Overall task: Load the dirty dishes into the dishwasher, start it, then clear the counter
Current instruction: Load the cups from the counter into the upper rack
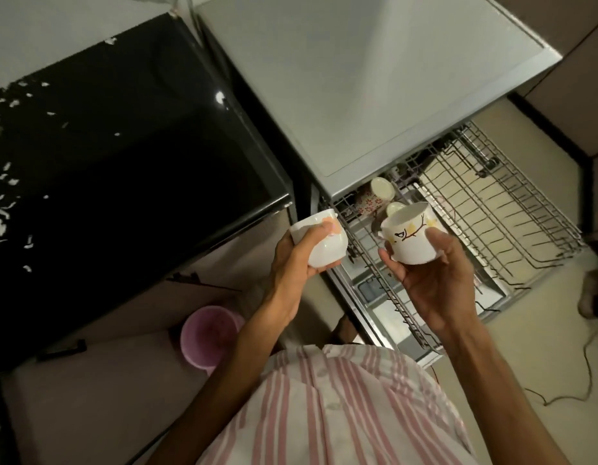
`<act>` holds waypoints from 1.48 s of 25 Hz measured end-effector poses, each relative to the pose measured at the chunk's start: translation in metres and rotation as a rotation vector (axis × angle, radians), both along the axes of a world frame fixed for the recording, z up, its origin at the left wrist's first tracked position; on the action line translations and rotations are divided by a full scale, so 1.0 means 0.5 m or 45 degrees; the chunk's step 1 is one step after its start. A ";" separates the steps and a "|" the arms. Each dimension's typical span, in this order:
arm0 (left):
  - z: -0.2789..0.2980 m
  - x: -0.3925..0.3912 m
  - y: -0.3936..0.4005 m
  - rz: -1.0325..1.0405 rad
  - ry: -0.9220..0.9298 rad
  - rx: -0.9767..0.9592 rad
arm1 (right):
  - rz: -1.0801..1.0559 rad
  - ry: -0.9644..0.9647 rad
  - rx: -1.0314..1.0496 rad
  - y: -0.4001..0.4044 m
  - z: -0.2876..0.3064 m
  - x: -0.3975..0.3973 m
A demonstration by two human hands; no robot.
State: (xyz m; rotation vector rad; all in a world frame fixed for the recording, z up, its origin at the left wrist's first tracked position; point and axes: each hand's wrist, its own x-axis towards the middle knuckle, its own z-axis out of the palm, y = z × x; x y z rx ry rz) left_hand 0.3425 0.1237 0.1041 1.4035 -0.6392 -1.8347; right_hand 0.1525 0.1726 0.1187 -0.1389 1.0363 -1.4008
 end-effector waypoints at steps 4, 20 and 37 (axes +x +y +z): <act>-0.006 -0.087 0.000 -0.061 0.044 0.075 | -0.041 0.086 0.068 0.012 -0.022 -0.093; -0.142 -0.303 -0.087 -0.224 0.090 0.378 | 0.076 0.444 0.202 -0.157 -0.182 -0.334; -0.372 -0.402 -0.158 -0.140 0.156 0.518 | 1.072 1.976 0.142 -0.451 -0.567 -0.428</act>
